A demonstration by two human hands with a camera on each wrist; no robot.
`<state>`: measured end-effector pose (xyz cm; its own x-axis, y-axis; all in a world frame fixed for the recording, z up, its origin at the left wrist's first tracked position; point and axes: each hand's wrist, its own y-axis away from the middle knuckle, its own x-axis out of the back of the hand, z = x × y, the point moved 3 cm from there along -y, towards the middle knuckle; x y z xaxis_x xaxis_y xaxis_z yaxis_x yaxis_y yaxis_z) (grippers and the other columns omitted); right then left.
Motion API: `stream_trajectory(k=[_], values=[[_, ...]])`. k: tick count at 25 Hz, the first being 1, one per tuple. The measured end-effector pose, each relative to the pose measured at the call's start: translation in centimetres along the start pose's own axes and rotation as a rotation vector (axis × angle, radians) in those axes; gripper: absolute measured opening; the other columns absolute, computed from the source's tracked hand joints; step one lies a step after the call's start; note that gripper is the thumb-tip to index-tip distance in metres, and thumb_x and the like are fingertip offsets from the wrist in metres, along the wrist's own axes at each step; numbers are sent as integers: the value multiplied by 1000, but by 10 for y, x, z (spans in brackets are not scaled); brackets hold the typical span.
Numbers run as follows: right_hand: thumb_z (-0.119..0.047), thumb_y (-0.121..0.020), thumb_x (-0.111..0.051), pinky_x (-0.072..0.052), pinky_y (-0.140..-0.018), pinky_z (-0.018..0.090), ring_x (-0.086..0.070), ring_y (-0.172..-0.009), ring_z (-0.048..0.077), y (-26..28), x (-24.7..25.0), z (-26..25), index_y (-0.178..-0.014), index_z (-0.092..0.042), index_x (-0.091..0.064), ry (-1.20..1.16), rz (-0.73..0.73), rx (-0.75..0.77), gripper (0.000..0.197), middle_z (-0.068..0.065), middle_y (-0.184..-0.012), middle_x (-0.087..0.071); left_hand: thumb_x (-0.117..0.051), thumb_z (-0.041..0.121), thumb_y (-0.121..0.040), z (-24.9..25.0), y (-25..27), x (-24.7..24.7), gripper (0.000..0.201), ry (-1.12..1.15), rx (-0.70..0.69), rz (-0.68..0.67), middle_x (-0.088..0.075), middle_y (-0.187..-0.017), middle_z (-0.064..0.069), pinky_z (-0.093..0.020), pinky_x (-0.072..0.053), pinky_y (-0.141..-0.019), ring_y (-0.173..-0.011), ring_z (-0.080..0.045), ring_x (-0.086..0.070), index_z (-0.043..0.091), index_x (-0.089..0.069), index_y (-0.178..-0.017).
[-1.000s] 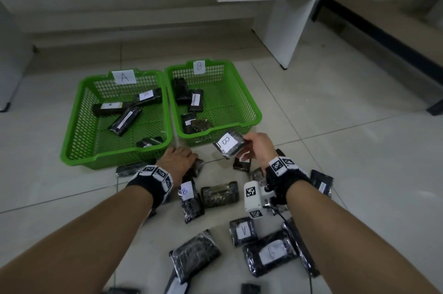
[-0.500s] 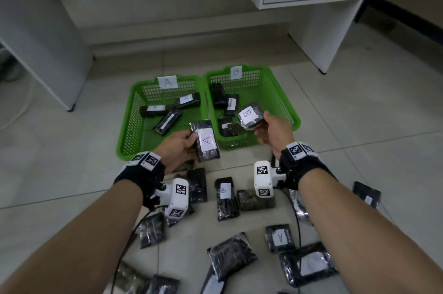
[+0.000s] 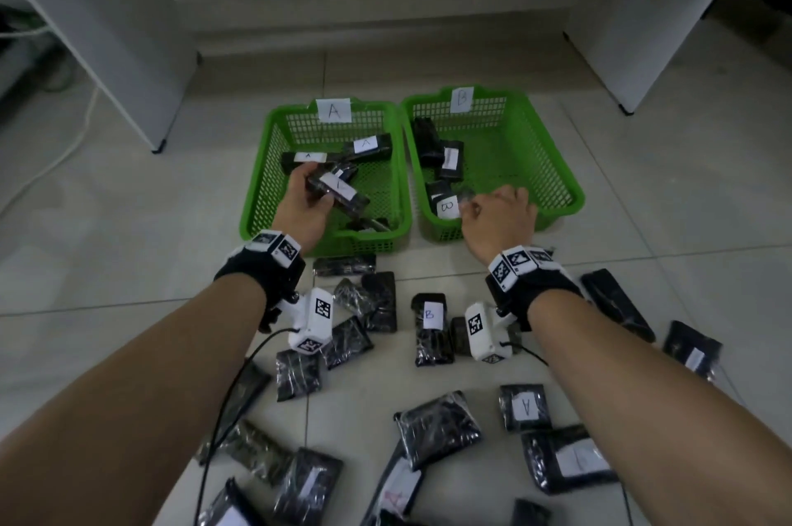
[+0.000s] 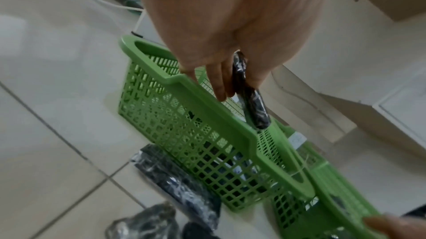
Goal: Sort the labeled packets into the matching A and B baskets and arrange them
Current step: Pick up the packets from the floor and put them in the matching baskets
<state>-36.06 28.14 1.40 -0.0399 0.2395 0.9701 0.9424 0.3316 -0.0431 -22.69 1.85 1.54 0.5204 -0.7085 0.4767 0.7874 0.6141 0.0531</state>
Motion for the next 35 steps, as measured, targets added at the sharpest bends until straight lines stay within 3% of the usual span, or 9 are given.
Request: stream_trajectory(k=[4, 6, 10, 13, 17, 21, 25, 30, 35], values=[[-29, -95, -50, -34, -92, 41, -43, -107, 25, 30, 4, -13, -99, -15, -67, -44, 201, 222, 22, 5, -110, -55, -37, 60, -90, -19, -6, -9, 65, -526, 191, -214, -49, -148, -10, -61, -27, -114, -130, -38, -50, 43, -16, -149], [-25, -94, -51, -35, -94, 41, -47, -104, 22, 48, -4, -30, -98, -16, -66, -75, 139, 384, 18, 2, -105, -59, -25, 60, -97, -21, -1, -13, 66, -787, 224, -238, -33, -158, -11, -62, -2, -118, -147, -38, -24, 35, -8, -156], [-18, -94, -54, -46, -93, 34, -54, -97, 17, 78, -27, -69, -98, -17, -65, -110, -145, 581, 12, -1, -100, -64, -8, 62, -98, -12, 17, -14, 62, -921, 207, -250, -22, -163, -7, -65, 14, -113, -151, -37, -10, 39, -4, -157], [-17, -91, -58, -48, -84, 34, -59, -101, 25, 91, -43, -92, -107, -15, -67, -123, -297, 616, 19, 6, -106, -65, -16, 56, -99, -11, 33, 1, 59, -958, 89, -70, -36, -157, -9, -63, 3, -115, -147, -36, -25, 32, -26, -152], [-25, -96, -61, -49, -96, 40, -52, -122, 28, 104, -62, -117, -134, -14, -56, -41, -390, 626, 40, 9, -135, -54, -43, 29, -91, -8, 72, 21, 19, -724, -320, 201, -57, -101, 3, -40, -33, -100, -99, -21, -52, 22, -55, -104], [-23, -92, -67, -46, -96, 42, -49, -126, 33, 111, -77, -125, -137, -13, -52, -28, -434, 577, 48, 12, -139, -49, -61, 16, -80, -37, 110, 12, 12, -546, -308, -100, -65, -90, 0, -31, -49, -75, -81, -21, -61, 18, -65, -91], [-20, -97, -52, -50, -80, 35, -64, -97, 31, 98, -67, -116, -111, -11, -68, -361, -330, 293, 23, 11, -108, -70, -72, 43, -70, -73, 140, -8, 53, -707, -273, -400, -58, -113, -6, -36, -49, -88, -104, -27, -56, 15, -64, -114], [-3, -95, -47, -42, -49, 29, -69, -66, 30, 82, -44, -98, -105, 9, -69, -829, -494, -53, 27, 24, -94, -71, -76, 33, -80, -74, 134, -14, 57, -836, -236, -433, -46, -127, -9, -41, -46, -94, -112, -30, -52, 12, -49, -126], [-1, -96, -48, -33, -44, 27, -62, -52, 25, 79, -17, -83, -113, -7, -70, -1172, -543, -171, 29, 19, -90, -72, -52, 21, -98, -67, 139, -15, 23, -655, -252, -349, -61, -111, -14, -38, -45, -80, -98, -35, -60, 10, -50, -119]])
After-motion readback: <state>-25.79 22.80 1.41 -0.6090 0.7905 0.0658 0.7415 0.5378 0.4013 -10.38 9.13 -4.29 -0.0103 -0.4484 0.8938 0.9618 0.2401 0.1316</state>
